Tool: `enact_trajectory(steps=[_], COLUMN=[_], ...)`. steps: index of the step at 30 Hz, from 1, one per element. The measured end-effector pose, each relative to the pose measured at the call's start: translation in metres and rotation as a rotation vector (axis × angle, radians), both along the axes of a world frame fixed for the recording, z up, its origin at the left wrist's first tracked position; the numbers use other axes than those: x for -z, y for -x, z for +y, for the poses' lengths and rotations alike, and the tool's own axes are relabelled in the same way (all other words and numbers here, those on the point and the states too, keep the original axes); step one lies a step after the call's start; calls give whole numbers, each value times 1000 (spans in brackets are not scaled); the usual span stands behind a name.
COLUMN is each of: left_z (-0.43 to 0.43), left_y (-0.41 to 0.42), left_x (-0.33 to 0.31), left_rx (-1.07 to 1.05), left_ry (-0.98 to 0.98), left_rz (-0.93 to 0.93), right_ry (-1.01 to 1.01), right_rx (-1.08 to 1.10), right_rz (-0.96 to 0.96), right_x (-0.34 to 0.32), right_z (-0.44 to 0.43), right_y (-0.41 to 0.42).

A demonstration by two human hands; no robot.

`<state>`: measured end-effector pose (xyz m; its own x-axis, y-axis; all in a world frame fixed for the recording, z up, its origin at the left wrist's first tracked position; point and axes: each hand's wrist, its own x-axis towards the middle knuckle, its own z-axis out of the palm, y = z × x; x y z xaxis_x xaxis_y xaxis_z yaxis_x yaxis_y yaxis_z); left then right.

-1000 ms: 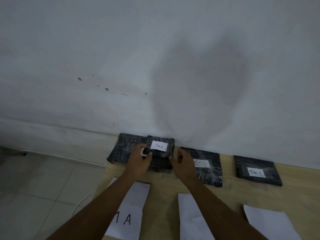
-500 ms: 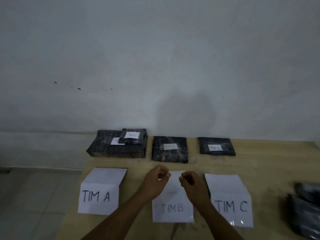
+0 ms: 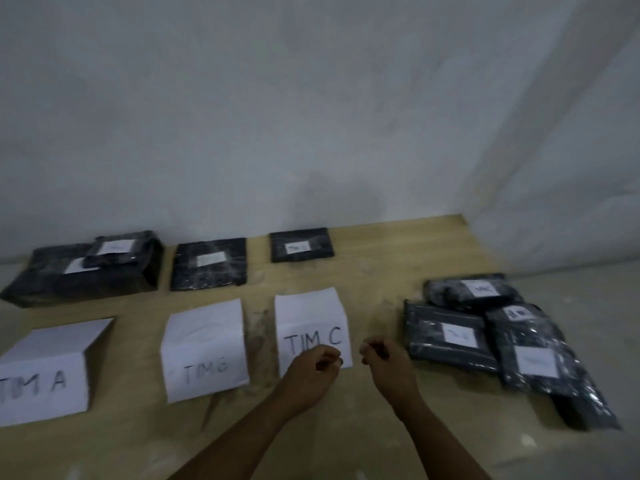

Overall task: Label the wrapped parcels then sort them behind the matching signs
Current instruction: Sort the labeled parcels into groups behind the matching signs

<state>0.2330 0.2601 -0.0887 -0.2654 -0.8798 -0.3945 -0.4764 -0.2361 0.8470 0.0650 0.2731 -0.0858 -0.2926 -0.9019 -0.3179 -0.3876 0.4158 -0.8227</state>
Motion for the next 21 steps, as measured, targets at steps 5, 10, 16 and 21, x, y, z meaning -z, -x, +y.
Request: enact_trajectory(steps=[5, 10, 16, 21], left_z=[3, -7, -25, -33], left_y=[84, 144, 179, 186], left_x=[6, 11, 27, 44], left_rx=[108, -11, -280, -331], left_ry=[-53, -231, -403, -382], left_rz=[-23, 45, 167, 162], right_ry=[19, 18, -100, -137], right_rx=[194, 450, 595, 565], right_rz=[5, -45, -168, -267], right_x=[8, 16, 31, 37], right_z=[21, 38, 43, 39], right_y=[85, 146, 178, 182])
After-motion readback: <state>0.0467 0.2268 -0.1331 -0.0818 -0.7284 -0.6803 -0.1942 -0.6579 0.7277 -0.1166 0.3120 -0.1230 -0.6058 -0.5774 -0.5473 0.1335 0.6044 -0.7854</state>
